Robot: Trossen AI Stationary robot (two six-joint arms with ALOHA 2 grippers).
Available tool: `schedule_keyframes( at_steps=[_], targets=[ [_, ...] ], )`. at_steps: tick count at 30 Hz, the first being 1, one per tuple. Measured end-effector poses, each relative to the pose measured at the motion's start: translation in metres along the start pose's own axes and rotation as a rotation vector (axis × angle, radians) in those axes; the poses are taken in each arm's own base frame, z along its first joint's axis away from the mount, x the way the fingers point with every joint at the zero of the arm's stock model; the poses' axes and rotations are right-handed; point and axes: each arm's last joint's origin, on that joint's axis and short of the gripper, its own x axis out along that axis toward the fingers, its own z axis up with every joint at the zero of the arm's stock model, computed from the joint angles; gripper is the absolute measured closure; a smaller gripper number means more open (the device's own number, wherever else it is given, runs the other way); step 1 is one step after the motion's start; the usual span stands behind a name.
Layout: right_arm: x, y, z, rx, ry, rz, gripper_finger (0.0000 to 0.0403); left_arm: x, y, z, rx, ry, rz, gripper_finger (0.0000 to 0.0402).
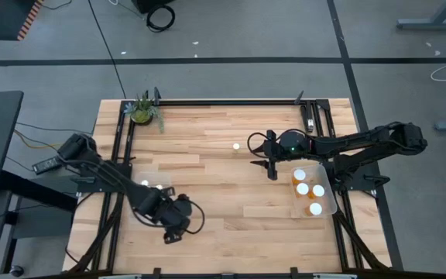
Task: Pick and place medicine bottles into bin by pill shape (circle, oval)
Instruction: Put the small top light yellow pill bottle into the left transparent bin
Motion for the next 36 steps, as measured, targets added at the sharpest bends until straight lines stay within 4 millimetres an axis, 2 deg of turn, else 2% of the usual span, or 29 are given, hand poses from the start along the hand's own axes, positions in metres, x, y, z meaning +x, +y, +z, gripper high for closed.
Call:
schedule_keyframes(
  at_steps=[8,13,19,29,36],
  targets=[
    [0.000,0.000,0.001,0.028,-0.006,0.000,0.0205,-0.046,0.011,-0.015,0.013,-0.185,0.059,0.0276],
    [0.000,0.000,0.001,0.045,-0.006,0.000,0.0205,-0.060,0.013,-0.034,0.030,-0.281,0.139,0.0281],
    [0.000,0.000,0.001,0.048,-0.006,0.000,0.0205,-0.053,0.013,-0.061,0.002,-0.323,0.216,0.0273],
    [0.000,0.000,0.001,0.066,-0.006,0.000,0.0205,-0.019,0.023,-0.108,-0.099,-0.349,0.291,0.0274],
    [0.000,0.000,0.001,0.074,-0.006,0.000,0.0205,0.003,0.037,-0.142,-0.209,-0.468,0.317,0.0277]
  ],
)
